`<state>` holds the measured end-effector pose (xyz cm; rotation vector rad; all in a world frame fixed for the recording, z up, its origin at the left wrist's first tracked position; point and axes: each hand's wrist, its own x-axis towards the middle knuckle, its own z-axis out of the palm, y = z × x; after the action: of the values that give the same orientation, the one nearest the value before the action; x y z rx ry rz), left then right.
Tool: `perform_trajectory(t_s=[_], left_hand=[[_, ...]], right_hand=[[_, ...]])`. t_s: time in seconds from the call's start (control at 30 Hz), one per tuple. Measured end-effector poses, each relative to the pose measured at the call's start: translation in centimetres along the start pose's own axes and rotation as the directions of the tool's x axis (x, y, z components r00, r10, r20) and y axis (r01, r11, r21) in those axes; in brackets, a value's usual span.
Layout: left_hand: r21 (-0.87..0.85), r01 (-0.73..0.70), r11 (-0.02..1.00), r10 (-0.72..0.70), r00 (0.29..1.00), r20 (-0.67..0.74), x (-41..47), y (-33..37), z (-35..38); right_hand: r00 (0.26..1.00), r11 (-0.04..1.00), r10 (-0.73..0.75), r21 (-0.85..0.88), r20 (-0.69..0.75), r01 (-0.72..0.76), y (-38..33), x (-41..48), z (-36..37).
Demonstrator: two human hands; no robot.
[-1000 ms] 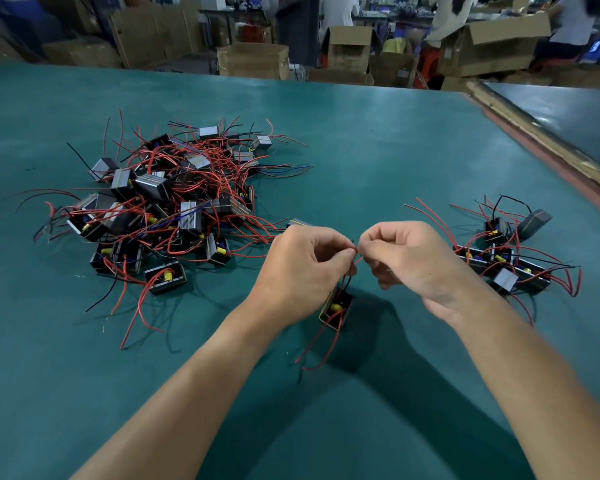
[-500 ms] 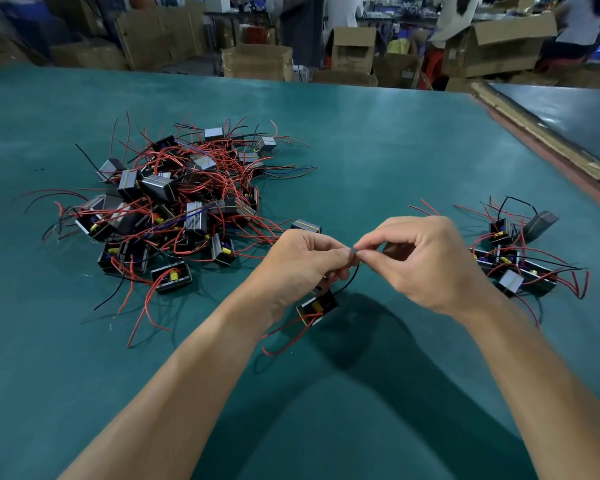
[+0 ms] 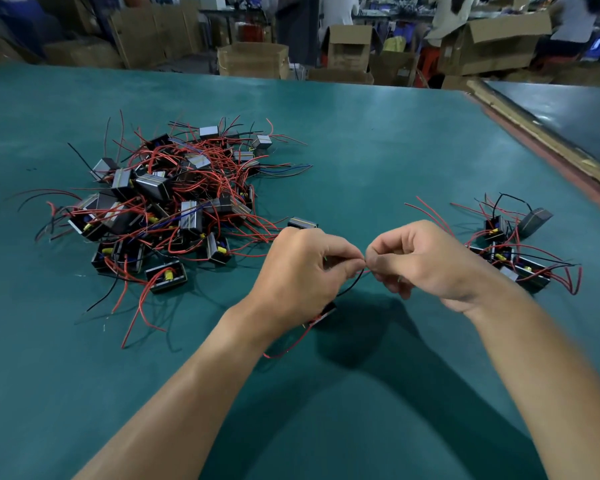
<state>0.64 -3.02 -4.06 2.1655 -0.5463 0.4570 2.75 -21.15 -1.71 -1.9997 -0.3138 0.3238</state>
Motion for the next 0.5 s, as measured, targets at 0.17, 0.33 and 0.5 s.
perform_trajectory(t_s=[0.17, 0.33, 0.5], left_hand=[[0.136, -0.222, 0.966, 0.227, 0.974, -0.02, 0.12, -0.35, 0.2], [0.104, -0.138, 0.985, 0.145, 0.988, -0.058, 0.13, -0.35, 0.13], [-0.116, 0.067, 0.991, -0.073, 0.996, -0.045, 0.12, -0.16, 0.27]], right_hand=[[0.973, 0.952, 0.214, 0.206, 0.086, -0.228, -0.2, 0.07, -0.06], [0.992, 0.983, 0.085, 0.168, -0.093, -0.069, -0.29, 0.06, 0.24], [0.955, 0.984, 0.003, 0.171, -0.298, 0.051, -0.31, 0.32, 0.06]])
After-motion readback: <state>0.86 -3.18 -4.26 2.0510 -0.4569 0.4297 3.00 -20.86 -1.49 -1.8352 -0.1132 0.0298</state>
